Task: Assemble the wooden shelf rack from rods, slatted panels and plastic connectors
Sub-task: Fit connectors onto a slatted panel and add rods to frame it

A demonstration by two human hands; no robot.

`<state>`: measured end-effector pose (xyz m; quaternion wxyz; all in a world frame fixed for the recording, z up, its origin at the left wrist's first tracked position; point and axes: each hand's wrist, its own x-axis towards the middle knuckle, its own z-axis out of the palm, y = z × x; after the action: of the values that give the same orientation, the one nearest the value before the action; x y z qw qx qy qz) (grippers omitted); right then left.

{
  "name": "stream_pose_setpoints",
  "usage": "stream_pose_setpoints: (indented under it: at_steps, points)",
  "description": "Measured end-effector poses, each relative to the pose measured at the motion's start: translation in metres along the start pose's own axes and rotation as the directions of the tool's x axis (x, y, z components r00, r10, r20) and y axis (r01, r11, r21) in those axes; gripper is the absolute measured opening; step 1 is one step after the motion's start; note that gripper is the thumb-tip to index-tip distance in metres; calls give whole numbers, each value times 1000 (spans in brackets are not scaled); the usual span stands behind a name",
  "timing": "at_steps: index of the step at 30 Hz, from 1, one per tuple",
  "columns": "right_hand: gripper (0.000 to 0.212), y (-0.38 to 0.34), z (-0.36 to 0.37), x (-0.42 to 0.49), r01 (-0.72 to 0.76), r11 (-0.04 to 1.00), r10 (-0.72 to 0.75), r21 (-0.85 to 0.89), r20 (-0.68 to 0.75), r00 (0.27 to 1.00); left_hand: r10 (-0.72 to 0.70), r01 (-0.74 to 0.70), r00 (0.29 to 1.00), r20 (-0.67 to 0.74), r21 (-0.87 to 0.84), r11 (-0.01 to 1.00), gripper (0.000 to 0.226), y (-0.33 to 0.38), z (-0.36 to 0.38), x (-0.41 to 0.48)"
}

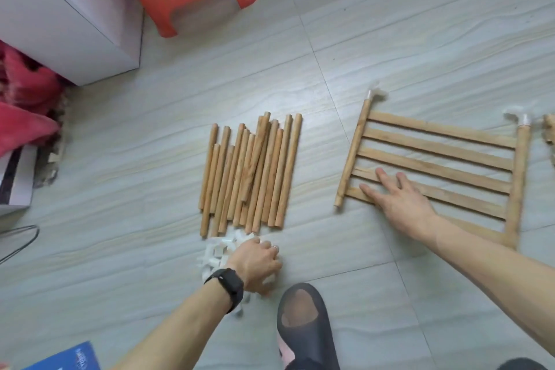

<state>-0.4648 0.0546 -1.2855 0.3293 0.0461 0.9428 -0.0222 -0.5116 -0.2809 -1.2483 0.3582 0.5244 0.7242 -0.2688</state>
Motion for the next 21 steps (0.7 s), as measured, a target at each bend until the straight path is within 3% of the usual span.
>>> stream_pose_setpoints:
  at_steps: [3,6,10,13,16,18,19,21]
  points:
    - [76,-2,5,-1,-14,1000,14,7,-4,1000,-116,118,992,38,-54,991,27,0,-15,11]
    - [74,-1,6,-1,-17,999,17,35,-1,1000,-272,283,959,84,-396,874,25,-9,-37,23]
    - [73,0,5,-1,-10,997,8,73,20,1000,-340,288,932,127,-828,481,43,-31,-72,40]
    - [65,-1,6,-5,-24,992,23,126,10,1000,-337,214,933,124,-946,245,36,-39,-87,52]
    - [53,-7,9,-17,8,939,53,345,-165,985,-388,-41,922,-1,-995,-96,26,-28,-90,64]
    - [46,-14,8,-24,40,807,119,589,-229,966,-436,-215,899,-37,-906,-365,25,-12,-90,73]
    - [42,-17,5,-27,16,684,153,729,-164,974,-452,-268,891,-43,-853,-447,25,-2,-89,78]
    - [33,-22,0,-33,-86,327,120,941,49,992,-444,-303,895,-48,-795,-525,23,16,-89,86]
